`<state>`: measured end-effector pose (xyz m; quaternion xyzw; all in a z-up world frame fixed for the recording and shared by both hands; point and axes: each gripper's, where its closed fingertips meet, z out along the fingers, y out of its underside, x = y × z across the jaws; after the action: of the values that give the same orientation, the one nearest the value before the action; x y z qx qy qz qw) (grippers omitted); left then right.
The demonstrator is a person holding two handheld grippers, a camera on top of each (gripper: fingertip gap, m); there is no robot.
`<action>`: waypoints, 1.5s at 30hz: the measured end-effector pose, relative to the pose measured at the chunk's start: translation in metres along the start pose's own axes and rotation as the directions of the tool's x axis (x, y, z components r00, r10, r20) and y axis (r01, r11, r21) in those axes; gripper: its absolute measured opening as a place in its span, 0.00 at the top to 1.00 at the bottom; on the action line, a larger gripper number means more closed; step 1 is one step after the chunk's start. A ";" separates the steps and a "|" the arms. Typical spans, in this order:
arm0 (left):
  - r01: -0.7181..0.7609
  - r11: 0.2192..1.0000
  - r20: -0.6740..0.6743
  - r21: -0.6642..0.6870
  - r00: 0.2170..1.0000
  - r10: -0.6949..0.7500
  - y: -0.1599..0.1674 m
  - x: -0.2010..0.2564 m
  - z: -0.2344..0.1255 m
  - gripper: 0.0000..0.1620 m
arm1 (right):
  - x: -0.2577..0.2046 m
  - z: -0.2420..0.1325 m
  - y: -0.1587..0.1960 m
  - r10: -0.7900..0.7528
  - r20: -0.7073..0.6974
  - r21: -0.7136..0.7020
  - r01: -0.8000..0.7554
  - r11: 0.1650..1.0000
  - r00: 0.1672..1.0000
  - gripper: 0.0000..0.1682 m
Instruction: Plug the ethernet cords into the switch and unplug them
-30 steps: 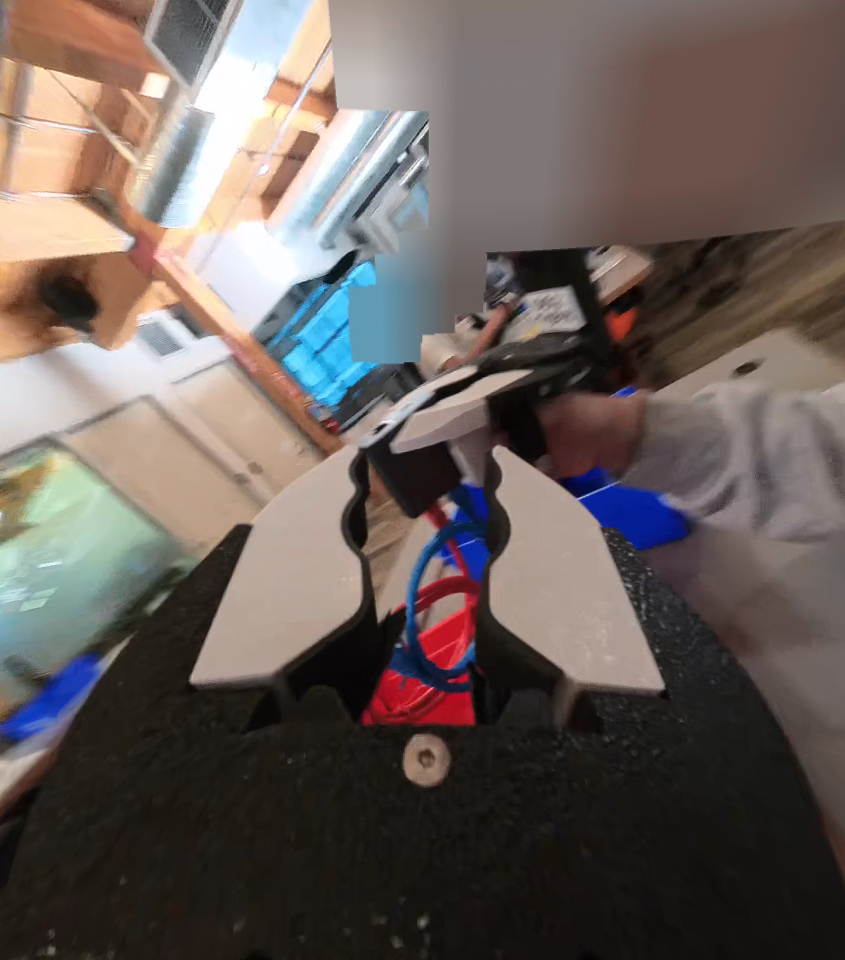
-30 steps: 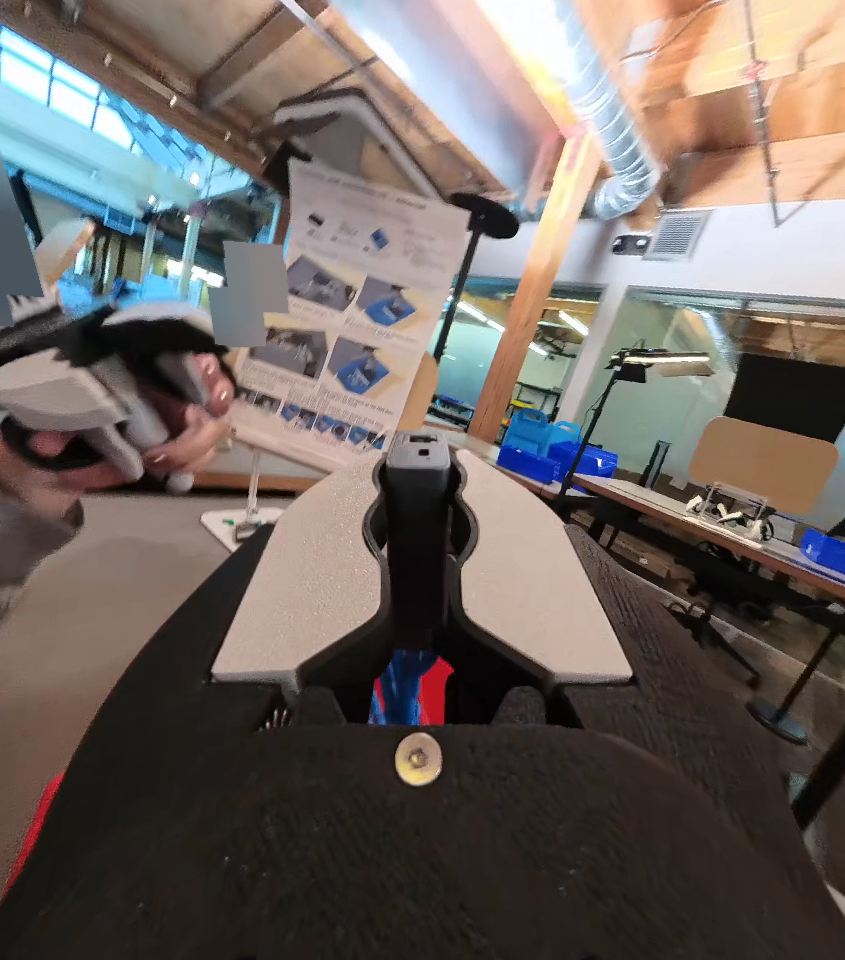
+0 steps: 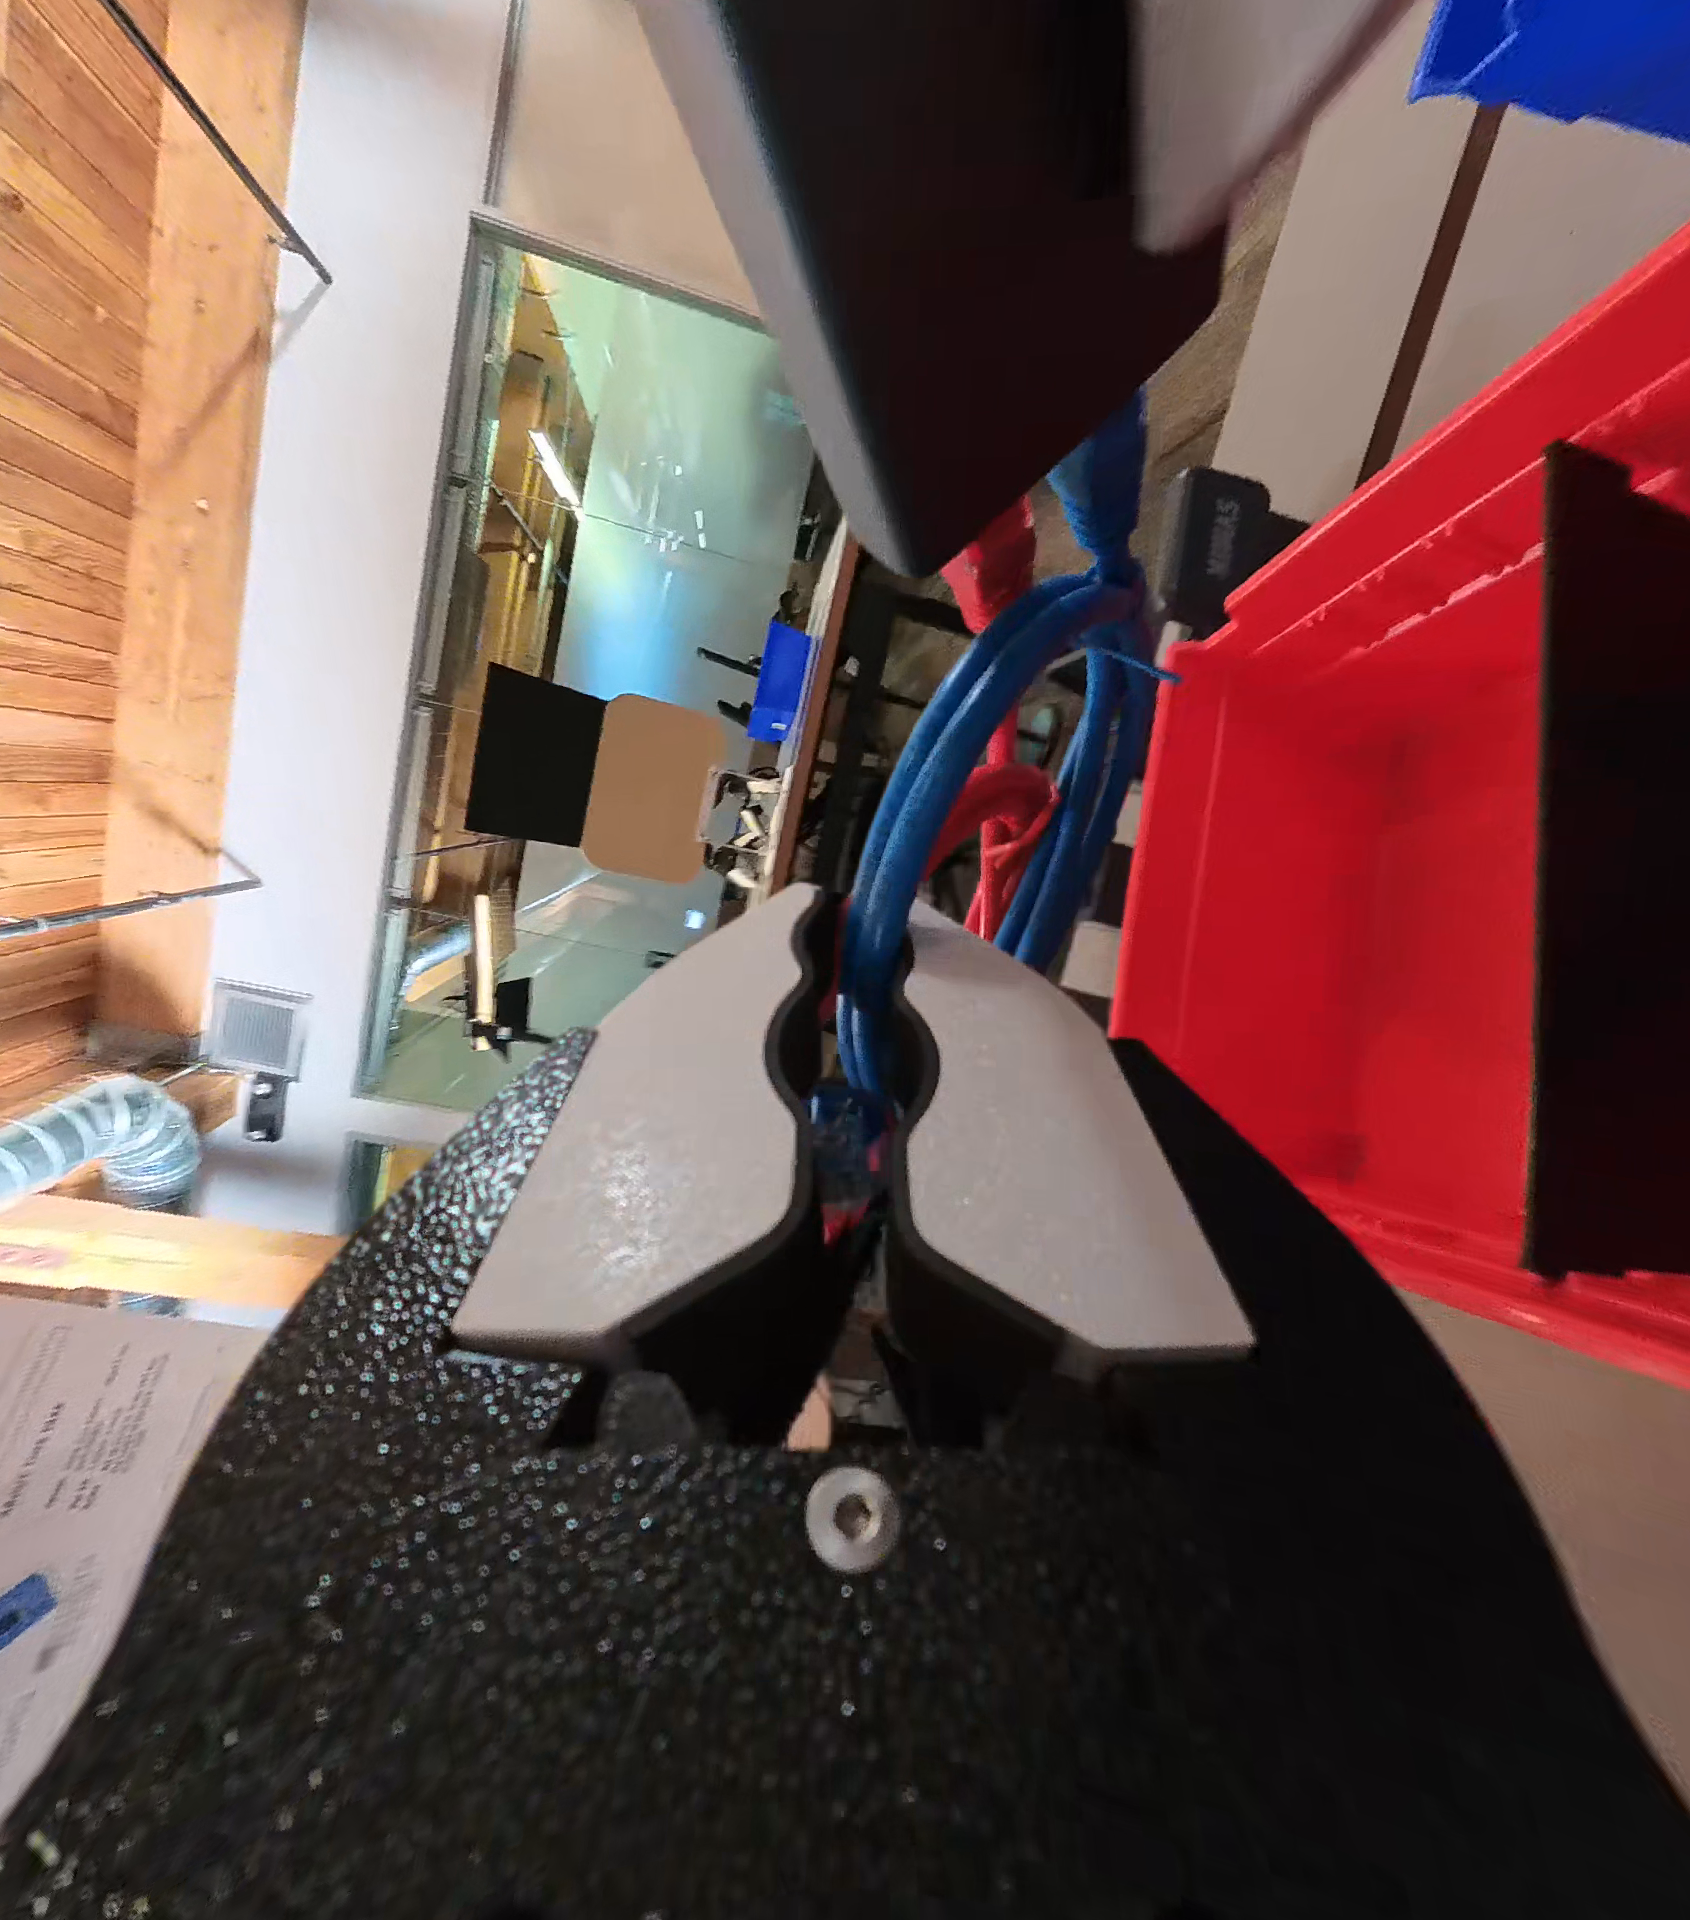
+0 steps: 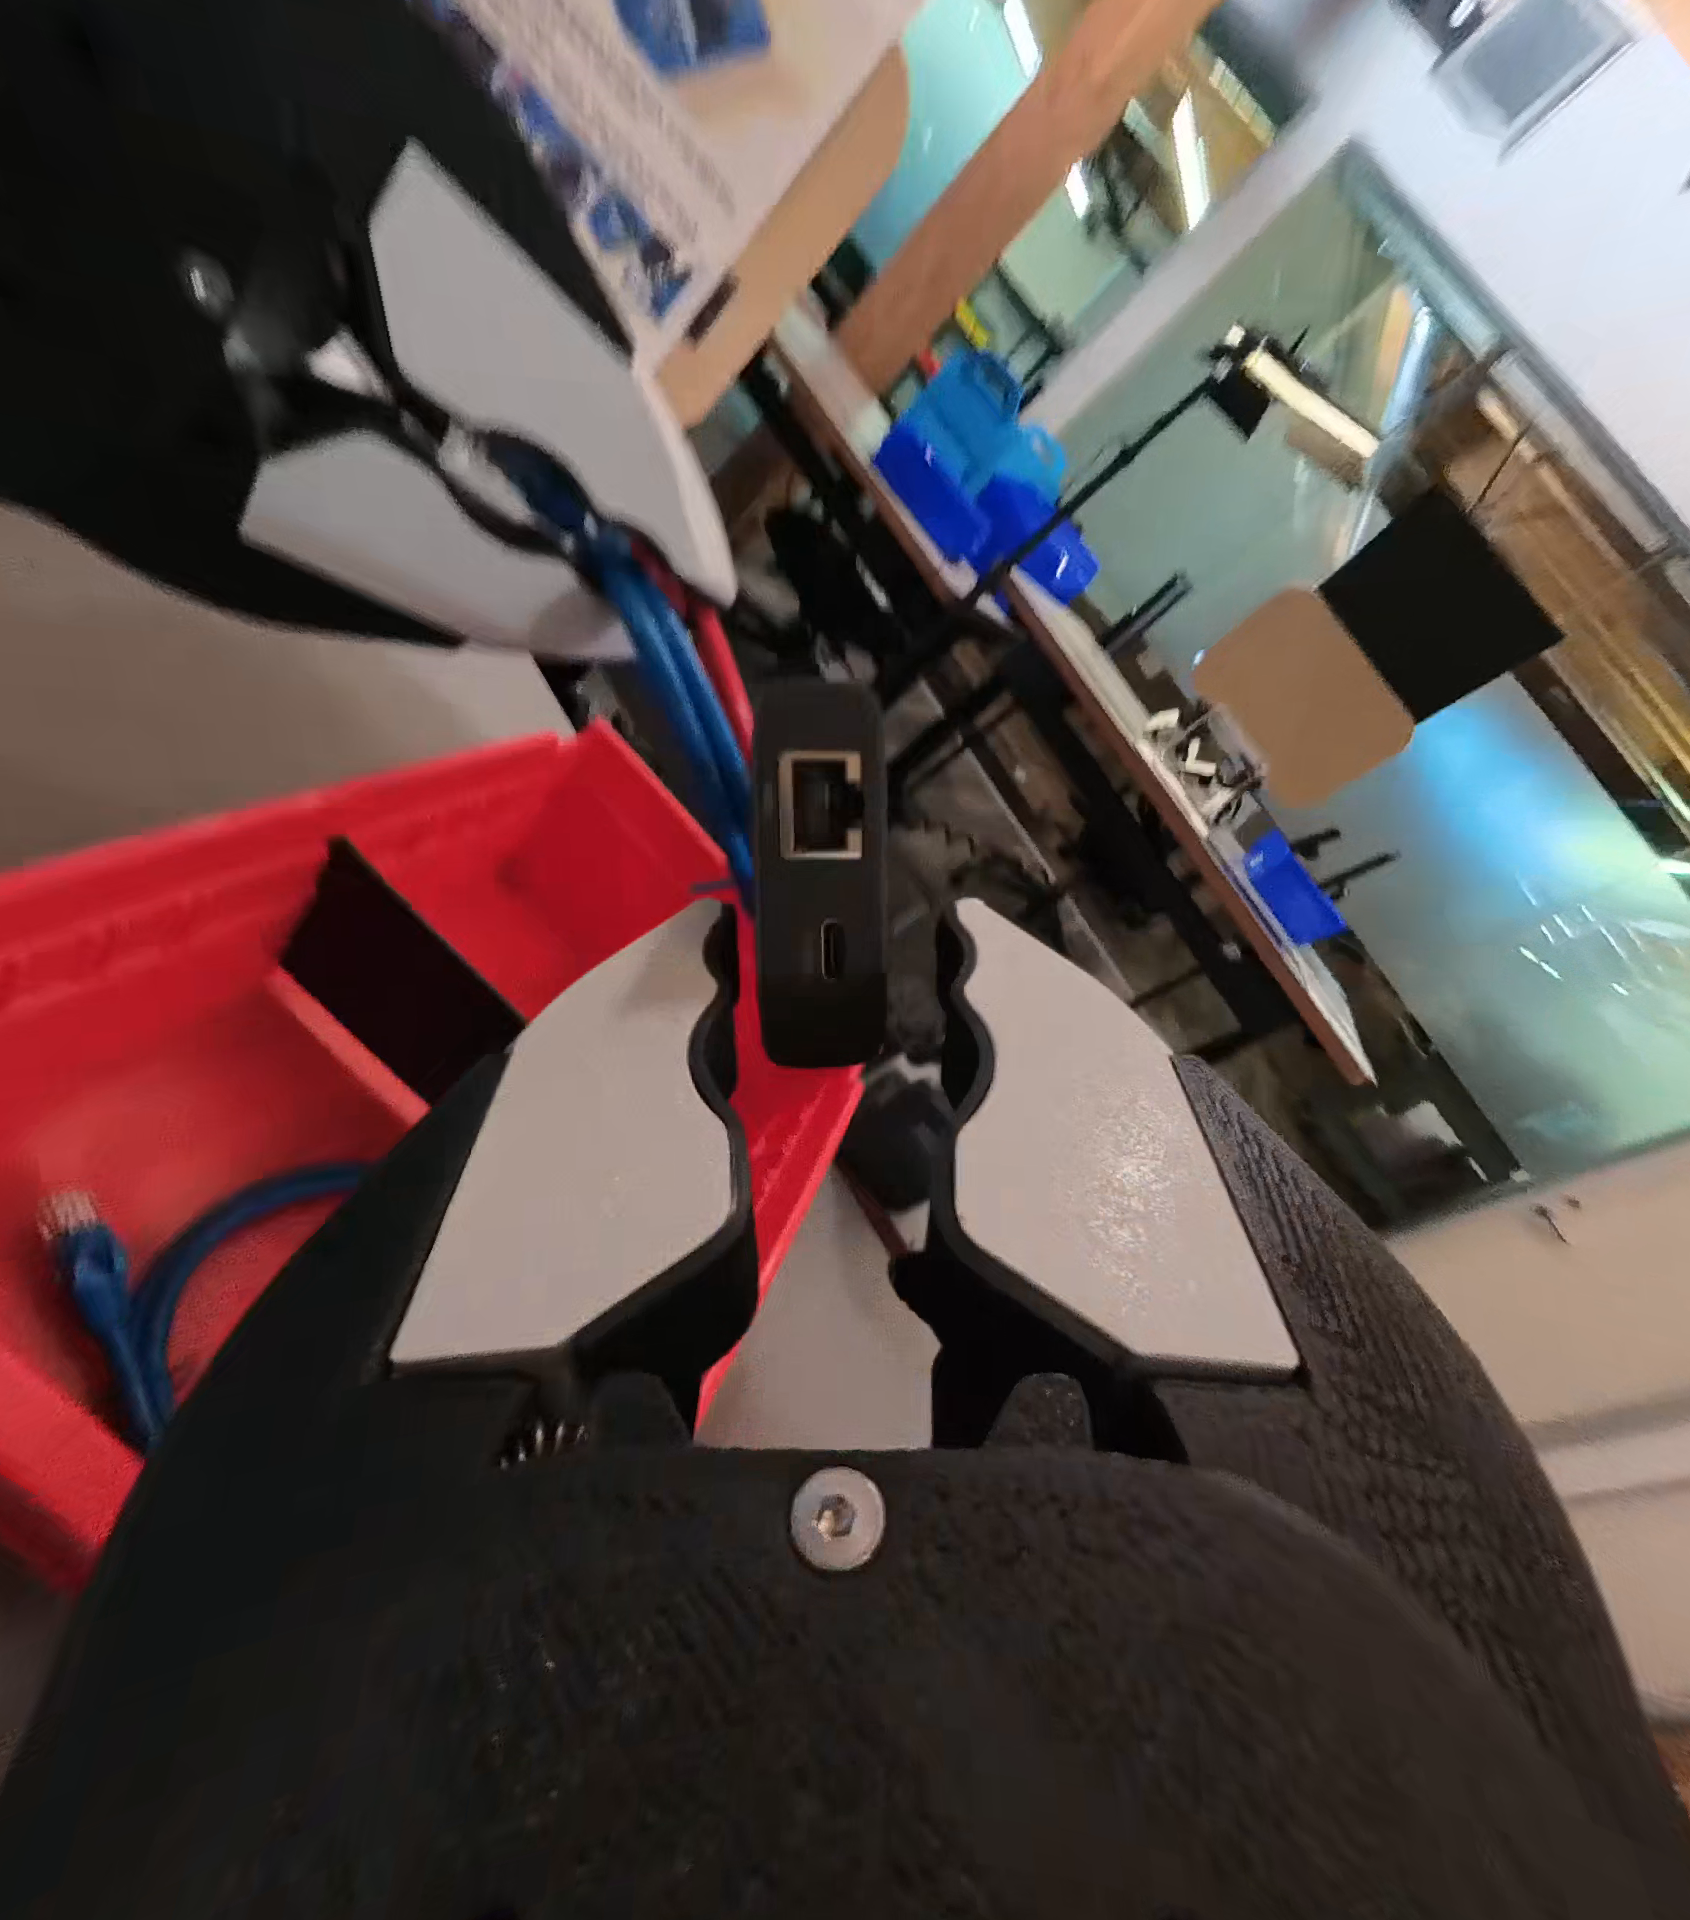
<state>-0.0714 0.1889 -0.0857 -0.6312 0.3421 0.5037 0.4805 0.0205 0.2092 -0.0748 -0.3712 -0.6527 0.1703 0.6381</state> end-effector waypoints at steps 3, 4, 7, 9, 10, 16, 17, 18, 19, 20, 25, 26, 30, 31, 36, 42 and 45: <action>-0.093 0.995 0.050 -0.047 0.994 0.095 0.000 -0.005 -0.003 0.96 | -0.008 0.004 0.006 -0.031 0.031 -0.047 0.033 0.998 0.999 0.76; -0.130 0.989 0.067 -0.068 0.989 0.134 0.001 -0.007 -0.004 0.96 | -0.010 0.005 0.006 -0.032 0.036 -0.047 0.034 0.998 0.999 0.76; -0.209 0.970 0.096 -0.123 0.971 0.221 0.001 -0.010 -0.006 0.96 | -0.013 0.008 0.004 -0.063 0.035 -0.070 0.065 0.995 0.997 0.78; -0.264 0.950 0.114 -0.165 0.952 0.284 0.002 -0.012 -0.008 0.96 | -0.015 0.009 0.007 -0.112 0.019 -0.121 0.113 0.986 0.994 0.81; -0.299 0.936 0.121 -0.188 0.938 0.324 0.002 -0.013 -0.009 0.96 | -0.012 0.010 0.011 -0.150 -0.008 -0.171 0.147 0.974 0.989 0.82; -0.435 0.870 0.051 -0.233 0.888 0.458 0.002 0.001 -0.005 0.96 | -0.018 0.016 0.026 -0.276 -0.021 -0.396 0.245 0.885 0.961 0.82; -0.436 0.870 0.046 -0.230 0.888 0.458 0.003 0.002 -0.004 0.96 | -0.020 0.018 0.028 -0.278 -0.009 -0.408 0.250 0.878 0.961 0.82; -0.432 0.872 0.040 -0.227 0.891 0.452 0.005 0.003 -0.003 0.96 | -0.023 0.020 0.029 -0.274 0.004 -0.403 0.252 0.880 0.962 0.82; -0.421 0.880 0.035 -0.219 0.898 0.439 0.006 0.003 -0.003 0.96 | -0.025 0.022 0.029 -0.262 0.013 -0.392 0.246 0.887 0.965 0.84; -0.400 0.894 0.034 -0.201 0.910 0.414 0.007 0.004 -0.002 0.96 | -0.024 0.023 0.028 -0.251 0.013 -0.372 0.238 0.897 0.968 0.86; -0.214 0.976 0.164 -0.050 0.962 0.219 0.003 -0.018 -0.006 0.86 | -0.012 0.024 0.005 -0.131 -0.038 -0.134 0.125 0.983 0.991 0.88; -0.181 0.983 0.191 -0.014 0.965 0.181 0.001 -0.024 -0.009 0.80 | -0.008 0.024 0.002 -0.114 -0.055 -0.095 0.108 0.990 0.992 0.89; 0.048 0.984 0.209 0.174 0.974 -0.085 -0.008 -0.045 -0.021 0.57 | 0.008 0.022 -0.005 -0.062 -0.135 0.028 0.066 0.997 0.989 0.88; 0.087 0.974 0.219 0.211 0.967 -0.134 -0.007 -0.052 -0.026 0.56 | 0.012 0.020 -0.007 -0.047 -0.152 0.060 0.056 0.997 0.987 0.88; 0.313 0.780 -0.020 0.542 0.932 -0.361 -0.029 -0.056 -0.058 0.70 | 0.033 0.004 -0.020 0.034 -0.249 0.197 0.016 0.980 0.968 0.89; 0.813 0.278 -0.772 0.512 0.577 -0.266 -0.072 -0.020 -0.100 0.85 | 0.048 -0.012 -0.035 0.262 -0.216 0.422 -0.152 0.894 0.941 0.88; 0.926 0.156 -0.888 0.345 0.376 -0.264 -0.075 -0.011 -0.084 0.81 | 0.054 -0.026 -0.050 0.417 -0.091 0.564 -0.298 0.770 0.904 0.89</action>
<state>0.0200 0.1314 -0.0533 -0.5217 0.3618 -0.2517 0.7305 0.0366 0.2076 0.0011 -0.3113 -0.4240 0.4244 0.7370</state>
